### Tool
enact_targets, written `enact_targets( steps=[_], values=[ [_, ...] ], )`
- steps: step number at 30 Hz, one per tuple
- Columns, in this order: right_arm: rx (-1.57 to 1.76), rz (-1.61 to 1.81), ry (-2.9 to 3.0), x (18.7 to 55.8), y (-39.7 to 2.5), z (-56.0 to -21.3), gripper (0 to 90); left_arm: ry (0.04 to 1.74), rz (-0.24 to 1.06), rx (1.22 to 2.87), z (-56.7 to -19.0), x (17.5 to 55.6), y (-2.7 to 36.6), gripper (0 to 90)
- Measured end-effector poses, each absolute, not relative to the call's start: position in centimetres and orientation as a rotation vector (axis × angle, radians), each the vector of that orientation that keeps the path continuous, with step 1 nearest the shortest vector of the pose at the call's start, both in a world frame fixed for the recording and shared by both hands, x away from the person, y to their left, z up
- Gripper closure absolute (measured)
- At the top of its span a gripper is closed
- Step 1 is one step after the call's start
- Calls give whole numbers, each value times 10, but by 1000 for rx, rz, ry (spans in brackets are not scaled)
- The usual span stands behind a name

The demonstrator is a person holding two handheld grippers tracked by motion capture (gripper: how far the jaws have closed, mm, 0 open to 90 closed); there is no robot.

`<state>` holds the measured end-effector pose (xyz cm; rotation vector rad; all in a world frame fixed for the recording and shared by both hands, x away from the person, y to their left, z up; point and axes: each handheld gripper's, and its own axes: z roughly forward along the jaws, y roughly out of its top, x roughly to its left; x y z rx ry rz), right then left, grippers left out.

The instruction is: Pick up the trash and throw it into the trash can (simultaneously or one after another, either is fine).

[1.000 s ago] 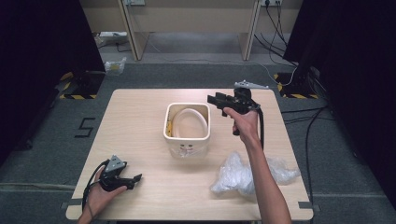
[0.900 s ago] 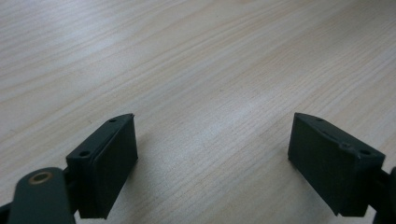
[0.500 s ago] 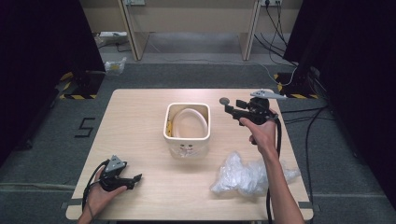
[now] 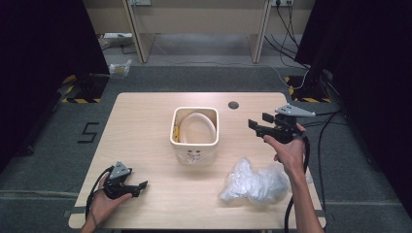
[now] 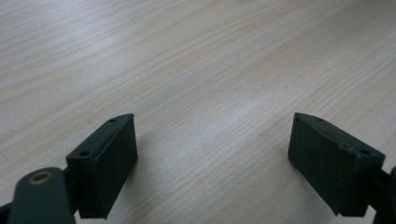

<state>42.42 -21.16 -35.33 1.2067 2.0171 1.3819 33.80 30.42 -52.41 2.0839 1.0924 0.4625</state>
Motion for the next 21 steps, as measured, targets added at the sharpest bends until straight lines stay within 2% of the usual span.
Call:
enact_targets(
  steps=[21],
  values=[
    [1356,1195,1939,379,-276,-390,356,1093,462,2083,-524,338,304,146]
  ],
)
